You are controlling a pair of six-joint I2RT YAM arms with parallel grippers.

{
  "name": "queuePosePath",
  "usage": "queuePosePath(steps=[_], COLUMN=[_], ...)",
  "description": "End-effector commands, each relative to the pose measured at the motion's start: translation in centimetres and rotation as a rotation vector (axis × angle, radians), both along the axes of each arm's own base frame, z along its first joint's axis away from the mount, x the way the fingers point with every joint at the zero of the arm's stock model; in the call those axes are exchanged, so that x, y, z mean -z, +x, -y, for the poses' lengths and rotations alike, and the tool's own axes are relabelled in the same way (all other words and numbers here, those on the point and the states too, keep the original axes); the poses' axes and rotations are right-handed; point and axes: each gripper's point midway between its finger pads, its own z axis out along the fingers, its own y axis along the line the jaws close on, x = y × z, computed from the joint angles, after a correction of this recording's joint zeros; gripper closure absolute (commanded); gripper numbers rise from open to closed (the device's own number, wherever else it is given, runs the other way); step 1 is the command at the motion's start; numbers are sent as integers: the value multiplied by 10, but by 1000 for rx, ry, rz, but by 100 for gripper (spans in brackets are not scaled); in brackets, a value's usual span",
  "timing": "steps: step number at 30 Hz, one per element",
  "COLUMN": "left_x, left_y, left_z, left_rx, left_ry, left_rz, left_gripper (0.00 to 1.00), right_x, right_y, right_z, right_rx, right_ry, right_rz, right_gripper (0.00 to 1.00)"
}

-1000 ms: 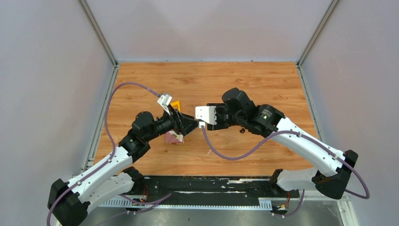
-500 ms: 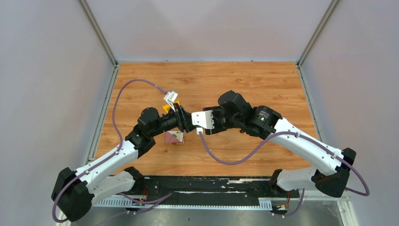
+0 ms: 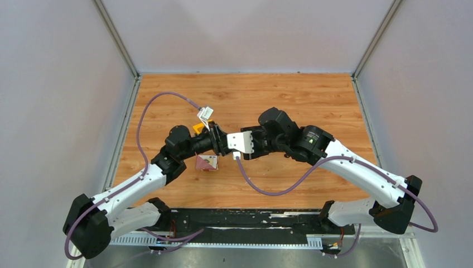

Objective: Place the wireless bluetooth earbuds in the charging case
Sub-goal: Pass from the right arm to the left, then pass from the left arm to the right

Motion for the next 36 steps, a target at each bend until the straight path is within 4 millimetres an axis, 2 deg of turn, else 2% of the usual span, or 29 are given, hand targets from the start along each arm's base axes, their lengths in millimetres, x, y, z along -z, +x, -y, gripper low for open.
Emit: queuePosePath(steps=[1,4,6,11,16,17,21,25,31,36], left_x=[-32,-31,-30,-28,-20,-18,-14,-16,2,5], left_y=[-2,-2,-3,-10,-17,-18,-24,-39,-58,-63], left_z=[5,5,4,3,3,3,0,-10,-18,-22], left_rx=[39,38,38,73,116,121,134,142,188,183], left_ry=[-65,-59,-52,-37,-17,-10,-3,-50,20,49], left_rz=[70,77,86,155,194,203,244,373,541,607], left_gripper=[50,52,57,81,95,96,98,98,97,97], right_x=[-7,-4,-2,3,5,5,-3,-19,-17,-1], right_y=[-5,-6,-7,-11,-18,-19,-29,-45,-73,-89], right_z=[-7,-8,-9,-11,-12,-11,-3,10,18,16], right_rx=[-39,-47,-49,-61,-70,-73,-65,-65,-36,-65], right_ry=[31,27,24,19,27,28,44,93,150,151], right_rz=[11,1,-2,-33,-78,-86,-176,-357,-709,-866], right_gripper=[77,77,77,75,68,66,44,33,35,43])
